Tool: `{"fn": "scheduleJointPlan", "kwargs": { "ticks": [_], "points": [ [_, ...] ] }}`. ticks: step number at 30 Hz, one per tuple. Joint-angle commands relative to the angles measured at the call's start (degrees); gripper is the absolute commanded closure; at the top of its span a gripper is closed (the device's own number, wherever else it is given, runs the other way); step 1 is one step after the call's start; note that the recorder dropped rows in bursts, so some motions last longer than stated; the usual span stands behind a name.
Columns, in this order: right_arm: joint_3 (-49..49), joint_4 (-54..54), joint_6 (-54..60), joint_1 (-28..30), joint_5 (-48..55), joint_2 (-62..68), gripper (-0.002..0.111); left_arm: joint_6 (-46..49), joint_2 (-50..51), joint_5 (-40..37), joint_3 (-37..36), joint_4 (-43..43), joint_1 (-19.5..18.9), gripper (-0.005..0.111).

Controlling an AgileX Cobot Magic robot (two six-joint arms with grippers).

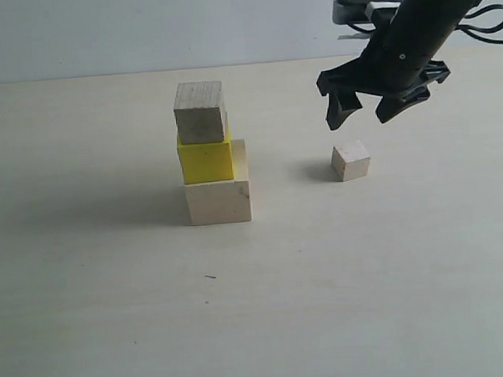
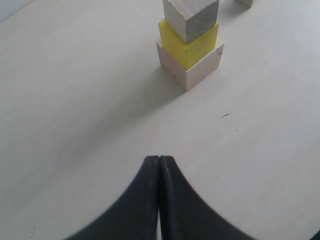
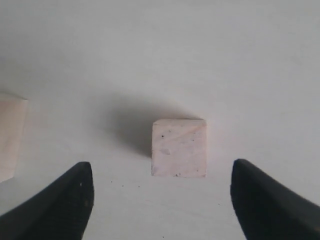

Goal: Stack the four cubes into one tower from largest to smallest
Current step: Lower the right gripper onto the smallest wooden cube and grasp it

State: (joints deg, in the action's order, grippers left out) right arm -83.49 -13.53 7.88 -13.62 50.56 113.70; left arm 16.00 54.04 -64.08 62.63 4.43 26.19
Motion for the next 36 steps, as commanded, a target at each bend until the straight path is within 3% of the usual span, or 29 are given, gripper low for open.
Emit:
{"fn": "scheduleJointPlan", "kwargs": {
  "ticks": [1, 14, 36],
  "points": [
    [-0.46, 0.60, -0.39, -0.04, -1.23, 2.89, 0.035, 0.01, -0.01, 0.62, -0.04, 0.29, 0.20, 0.107],
    [-8.98, 2.34, -0.39, -0.04, 3.96, 10.18, 0.036, 0.01, -0.01, 0.39, -0.04, 0.39, 0.20, 0.107],
    [-9.13, 3.22, 0.54, -0.07, 3.60, 12.33, 0.040, 0.23, -0.01, 0.49, -0.04, 0.39, 0.20, 0.107]
  ]
}}
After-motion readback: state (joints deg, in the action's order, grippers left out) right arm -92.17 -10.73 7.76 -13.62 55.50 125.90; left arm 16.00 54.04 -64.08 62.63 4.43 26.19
